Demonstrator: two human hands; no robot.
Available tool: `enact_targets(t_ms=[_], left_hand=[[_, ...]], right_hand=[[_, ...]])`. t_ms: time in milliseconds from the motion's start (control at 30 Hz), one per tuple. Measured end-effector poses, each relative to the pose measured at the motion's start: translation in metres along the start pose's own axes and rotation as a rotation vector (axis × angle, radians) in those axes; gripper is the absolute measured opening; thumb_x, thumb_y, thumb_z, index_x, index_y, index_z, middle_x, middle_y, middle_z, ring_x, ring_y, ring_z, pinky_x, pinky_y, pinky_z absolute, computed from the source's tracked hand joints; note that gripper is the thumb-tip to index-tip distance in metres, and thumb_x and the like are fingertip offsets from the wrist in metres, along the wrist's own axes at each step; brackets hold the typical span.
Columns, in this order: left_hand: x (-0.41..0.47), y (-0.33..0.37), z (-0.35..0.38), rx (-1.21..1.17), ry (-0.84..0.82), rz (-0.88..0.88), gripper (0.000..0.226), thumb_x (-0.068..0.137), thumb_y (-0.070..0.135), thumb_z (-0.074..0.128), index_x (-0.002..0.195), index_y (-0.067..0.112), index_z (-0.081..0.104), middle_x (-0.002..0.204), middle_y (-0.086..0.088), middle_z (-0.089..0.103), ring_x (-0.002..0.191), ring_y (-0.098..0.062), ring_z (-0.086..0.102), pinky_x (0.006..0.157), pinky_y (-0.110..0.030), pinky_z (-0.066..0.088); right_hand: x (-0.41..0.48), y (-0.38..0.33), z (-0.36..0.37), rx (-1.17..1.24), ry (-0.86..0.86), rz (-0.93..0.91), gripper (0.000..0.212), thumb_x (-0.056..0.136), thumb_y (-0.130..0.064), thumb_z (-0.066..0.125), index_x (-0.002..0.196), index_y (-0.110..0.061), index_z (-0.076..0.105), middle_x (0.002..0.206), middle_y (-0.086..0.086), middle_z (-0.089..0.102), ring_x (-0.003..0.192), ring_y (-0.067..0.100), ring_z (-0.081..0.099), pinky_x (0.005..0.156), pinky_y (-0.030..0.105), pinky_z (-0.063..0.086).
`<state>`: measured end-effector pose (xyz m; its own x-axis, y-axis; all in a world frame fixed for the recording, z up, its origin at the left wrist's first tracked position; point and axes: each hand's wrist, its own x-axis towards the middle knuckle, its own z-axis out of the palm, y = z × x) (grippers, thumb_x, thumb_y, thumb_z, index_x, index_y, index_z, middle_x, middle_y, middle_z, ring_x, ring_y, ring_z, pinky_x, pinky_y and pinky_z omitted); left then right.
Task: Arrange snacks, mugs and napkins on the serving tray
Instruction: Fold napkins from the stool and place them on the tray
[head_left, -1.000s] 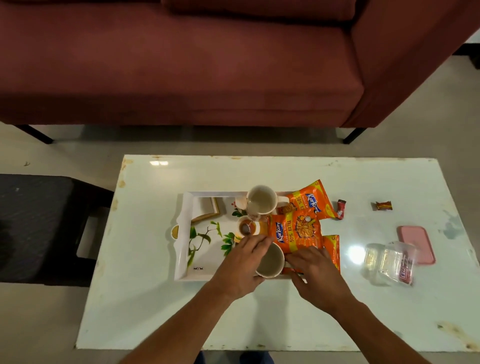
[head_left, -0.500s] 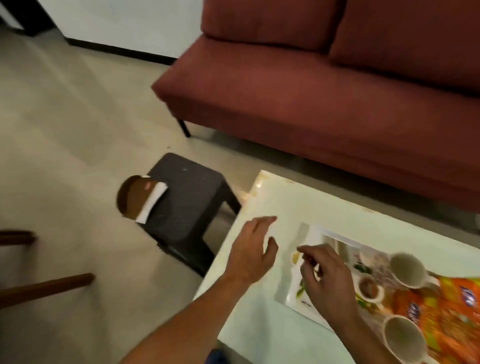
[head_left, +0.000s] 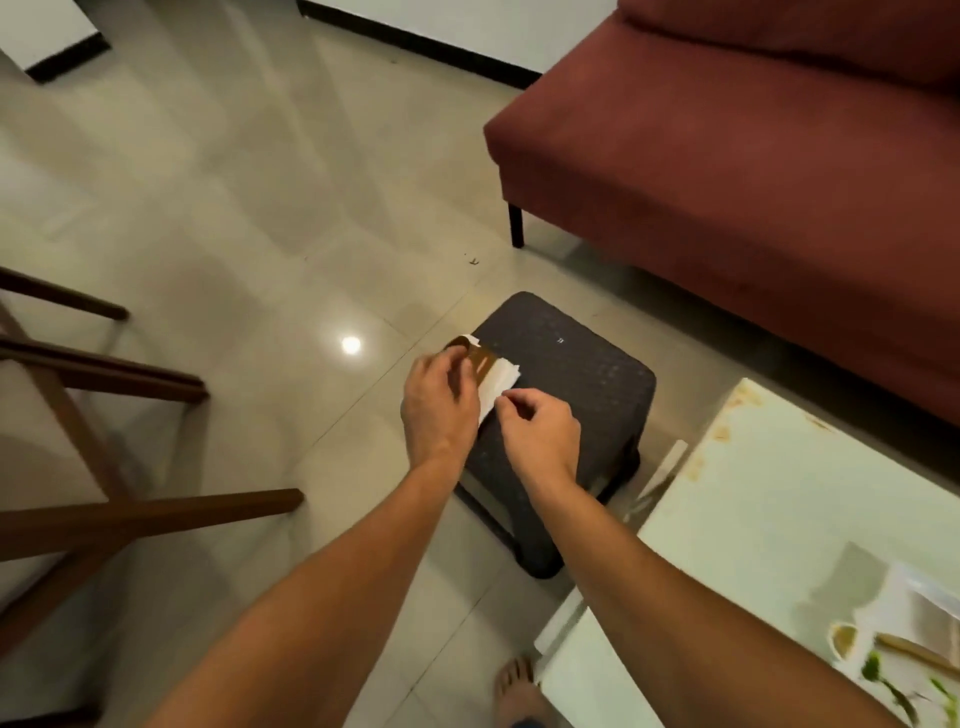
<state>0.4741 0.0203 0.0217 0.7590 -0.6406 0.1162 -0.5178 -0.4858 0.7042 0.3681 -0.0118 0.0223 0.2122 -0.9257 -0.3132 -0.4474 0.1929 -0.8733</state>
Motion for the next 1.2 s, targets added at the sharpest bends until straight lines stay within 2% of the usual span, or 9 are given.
enact_targets(t_ms=[100, 200, 367, 500, 733, 833, 967, 1100, 1200], left_hand=[[0.029, -0.019, -0.006, 0.044, 0.023, -0.061, 0.032, 0.103, 0.038, 0.053, 0.128, 0.024, 0.067, 0.124, 0.002, 0.063, 0.112, -0.013, 0.06, 0.093, -0.029, 0.053], [0.044, -0.031, -0.004, 0.089, -0.031, -0.115, 0.037, 0.103, 0.041, 0.052, 0.133, 0.023, 0.066, 0.129, -0.001, 0.063, 0.118, -0.017, 0.059, 0.092, -0.026, 0.046], [0.057, -0.046, 0.001, 0.106, -0.16, -0.166, 0.033, 0.103, 0.039, 0.054, 0.128, 0.026, 0.07, 0.12, 0.0, 0.072, 0.107, -0.018, 0.068, 0.091, -0.03, 0.053], [0.06, -0.053, 0.002, 0.115, -0.176, -0.169, 0.032, 0.103, 0.034, 0.055, 0.13, 0.024, 0.069, 0.123, 0.0, 0.072, 0.107, -0.019, 0.07, 0.095, -0.034, 0.055], [0.048, -0.046, -0.001, 0.099, -0.127, -0.092, 0.028, 0.102, 0.03, 0.058, 0.125, 0.022, 0.072, 0.115, 0.0, 0.069, 0.093, -0.01, 0.061, 0.088, -0.027, 0.053], [0.032, -0.025, -0.007, 0.054, -0.055, -0.002, 0.027, 0.099, 0.033, 0.06, 0.118, 0.021, 0.075, 0.103, 0.003, 0.068, 0.085, -0.009, 0.063, 0.081, -0.027, 0.056], [-0.003, 0.023, -0.001, 0.008, -0.056, 0.154, 0.023, 0.097, 0.031, 0.063, 0.112, 0.02, 0.077, 0.1, 0.003, 0.071, 0.083, -0.009, 0.065, 0.072, -0.02, 0.051], [-0.07, 0.086, 0.035, -0.096, -0.158, 0.228, 0.021, 0.095, 0.029, 0.064, 0.11, 0.021, 0.078, 0.097, 0.004, 0.07, 0.08, -0.006, 0.062, 0.074, -0.025, 0.054], [-0.14, 0.132, 0.074, -0.14, -0.263, 0.239, 0.021, 0.096, 0.029, 0.065, 0.111, 0.022, 0.077, 0.097, 0.007, 0.069, 0.078, -0.002, 0.06, 0.072, -0.013, 0.048]], right_hand=[[0.016, -0.014, 0.035, 0.001, 0.005, 0.043, 0.02, 0.095, -0.031, 0.067, 0.109, -0.022, 0.078, 0.099, -0.006, 0.077, 0.089, 0.01, 0.069, 0.086, 0.033, 0.059], [0.031, -0.022, 0.056, 0.006, 0.018, 0.078, 0.021, 0.095, -0.035, 0.065, 0.104, -0.021, 0.079, 0.095, -0.002, 0.077, 0.086, 0.017, 0.071, 0.082, 0.04, 0.061], [0.047, -0.027, 0.075, -0.115, 0.015, 0.135, 0.024, 0.095, -0.04, 0.065, 0.099, -0.021, 0.078, 0.091, 0.0, 0.077, 0.079, 0.02, 0.073, 0.079, 0.04, 0.062], [0.049, -0.026, 0.082, -0.153, -0.012, 0.164, 0.026, 0.096, -0.04, 0.063, 0.1, -0.019, 0.078, 0.092, 0.003, 0.077, 0.081, 0.022, 0.074, 0.08, 0.04, 0.062], [0.042, -0.034, 0.074, -0.195, -0.006, 0.129, 0.029, 0.098, -0.028, 0.056, 0.085, -0.015, 0.077, 0.078, 0.003, 0.075, 0.073, 0.021, 0.073, 0.074, 0.039, 0.062], [0.031, -0.041, 0.05, -0.14, 0.031, 0.094, 0.027, 0.097, -0.026, 0.057, 0.079, -0.017, 0.076, 0.069, 0.0, 0.072, 0.064, 0.017, 0.071, 0.064, 0.036, 0.061], [0.004, -0.033, -0.013, -0.122, 0.161, 0.024, 0.029, 0.094, -0.031, 0.06, 0.068, -0.024, 0.071, 0.057, -0.01, 0.064, 0.054, 0.005, 0.062, 0.049, 0.018, 0.04], [-0.022, 0.003, -0.104, -0.162, 0.323, 0.035, 0.03, 0.094, -0.033, 0.06, 0.068, -0.023, 0.071, 0.058, -0.011, 0.064, 0.054, 0.005, 0.059, 0.051, 0.022, 0.046], [-0.048, 0.044, -0.182, -0.251, 0.448, 0.081, 0.025, 0.097, -0.032, 0.058, 0.083, -0.024, 0.078, 0.074, -0.009, 0.073, 0.061, 0.005, 0.059, 0.058, 0.018, 0.046]])
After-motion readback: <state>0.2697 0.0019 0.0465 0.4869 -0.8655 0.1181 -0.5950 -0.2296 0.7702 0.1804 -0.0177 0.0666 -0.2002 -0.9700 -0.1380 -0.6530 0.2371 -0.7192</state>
